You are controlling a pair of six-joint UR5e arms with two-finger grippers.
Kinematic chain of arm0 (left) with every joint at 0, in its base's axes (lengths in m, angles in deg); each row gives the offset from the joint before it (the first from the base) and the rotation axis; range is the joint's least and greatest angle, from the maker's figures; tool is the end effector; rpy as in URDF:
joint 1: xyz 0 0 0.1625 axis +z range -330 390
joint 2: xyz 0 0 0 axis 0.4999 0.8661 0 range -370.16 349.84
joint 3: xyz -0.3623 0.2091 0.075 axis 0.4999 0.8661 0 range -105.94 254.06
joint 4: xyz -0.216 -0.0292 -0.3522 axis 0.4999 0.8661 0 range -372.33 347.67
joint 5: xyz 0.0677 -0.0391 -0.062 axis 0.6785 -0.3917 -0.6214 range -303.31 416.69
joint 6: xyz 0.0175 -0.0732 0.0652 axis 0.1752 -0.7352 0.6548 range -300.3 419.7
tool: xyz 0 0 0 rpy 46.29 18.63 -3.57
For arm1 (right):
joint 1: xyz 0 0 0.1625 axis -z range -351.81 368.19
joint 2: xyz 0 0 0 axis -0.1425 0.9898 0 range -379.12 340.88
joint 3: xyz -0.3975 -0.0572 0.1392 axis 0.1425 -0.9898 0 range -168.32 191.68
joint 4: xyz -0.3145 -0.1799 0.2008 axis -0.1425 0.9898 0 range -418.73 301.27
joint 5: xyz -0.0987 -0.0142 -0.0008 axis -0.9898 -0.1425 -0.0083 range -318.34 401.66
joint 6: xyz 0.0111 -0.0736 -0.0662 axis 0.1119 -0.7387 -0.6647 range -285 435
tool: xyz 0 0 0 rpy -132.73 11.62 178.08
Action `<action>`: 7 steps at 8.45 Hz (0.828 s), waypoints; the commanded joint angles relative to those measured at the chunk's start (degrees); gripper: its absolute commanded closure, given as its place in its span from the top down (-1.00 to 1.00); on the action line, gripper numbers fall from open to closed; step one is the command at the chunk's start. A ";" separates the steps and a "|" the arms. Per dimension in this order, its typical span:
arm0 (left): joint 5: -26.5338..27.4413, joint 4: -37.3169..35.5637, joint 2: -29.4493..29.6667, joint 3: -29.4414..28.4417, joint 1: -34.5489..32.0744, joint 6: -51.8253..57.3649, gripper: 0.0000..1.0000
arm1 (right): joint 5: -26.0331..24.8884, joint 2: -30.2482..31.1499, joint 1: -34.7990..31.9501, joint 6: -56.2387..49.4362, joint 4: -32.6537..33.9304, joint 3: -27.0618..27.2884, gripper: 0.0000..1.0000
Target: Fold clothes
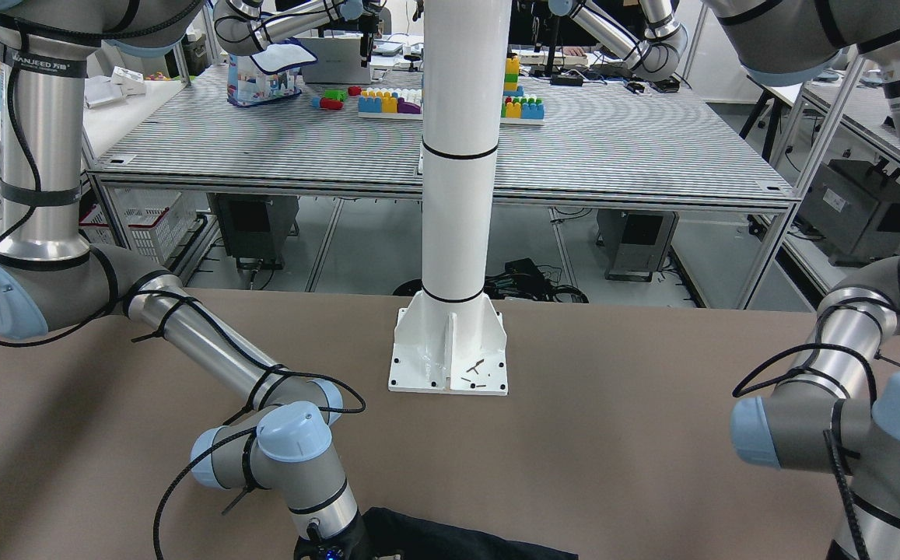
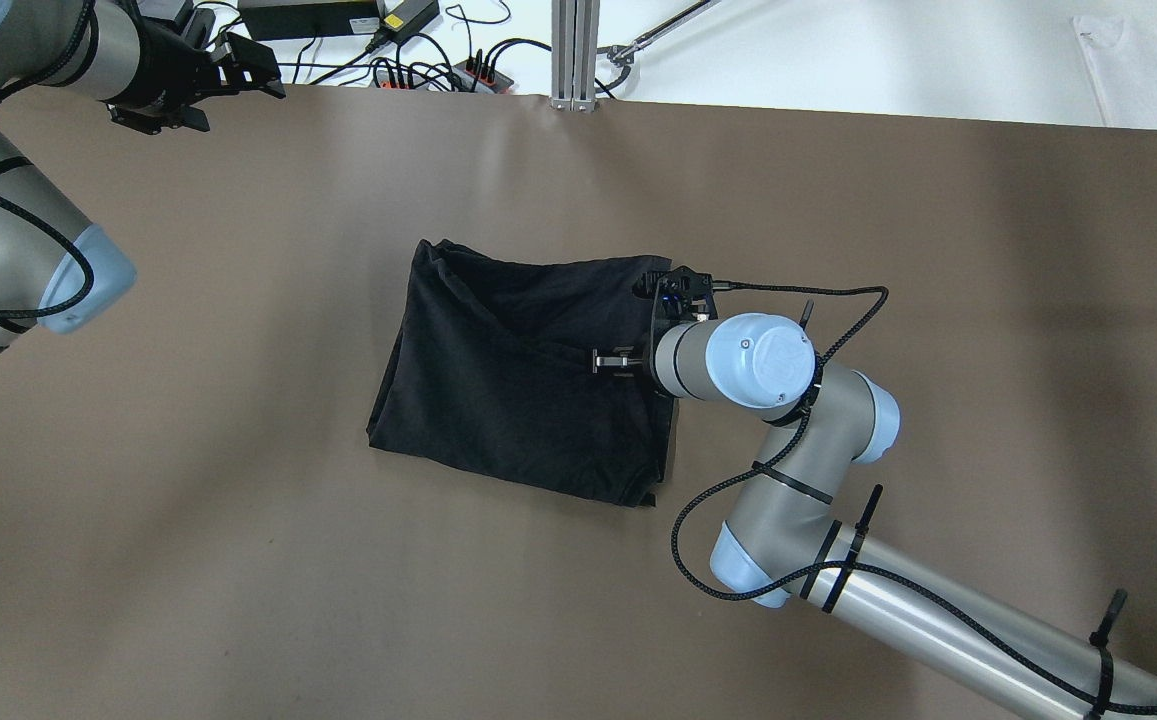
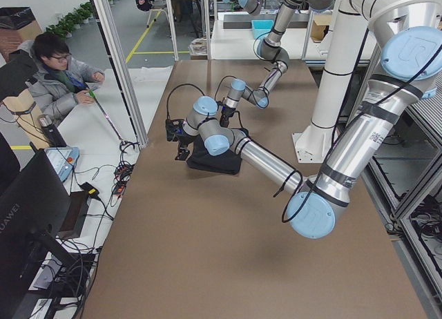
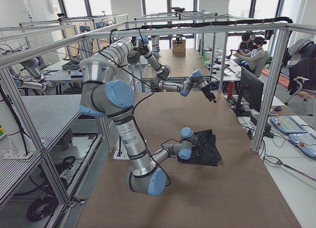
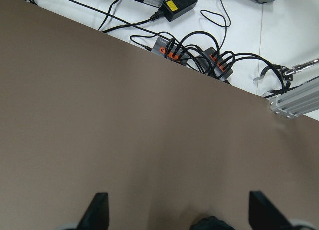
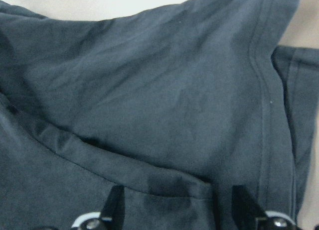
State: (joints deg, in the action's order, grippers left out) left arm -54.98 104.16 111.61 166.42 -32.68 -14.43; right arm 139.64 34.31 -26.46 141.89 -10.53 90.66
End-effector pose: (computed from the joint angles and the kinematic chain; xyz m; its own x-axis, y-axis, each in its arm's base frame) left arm 0.2255 -0.6467 0.2622 0.4020 -0.2245 -0.8877 0.5904 0.8045 0.0640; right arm -0.5381 -0.5170 0.2806 0.4709 -0.1470 0.8699 -0.2967 0.9022 0.3131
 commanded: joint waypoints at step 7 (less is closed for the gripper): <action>0.05 0.06 -0.04 -0.51 0.01 0.30 1.00 | -0.42 0.10 0.29 -0.09 0.15 -0.93 -0.93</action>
State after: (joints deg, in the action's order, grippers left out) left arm -54.93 104.22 111.58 165.90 -32.69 -14.07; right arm 139.23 34.29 -26.38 141.80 -10.39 89.70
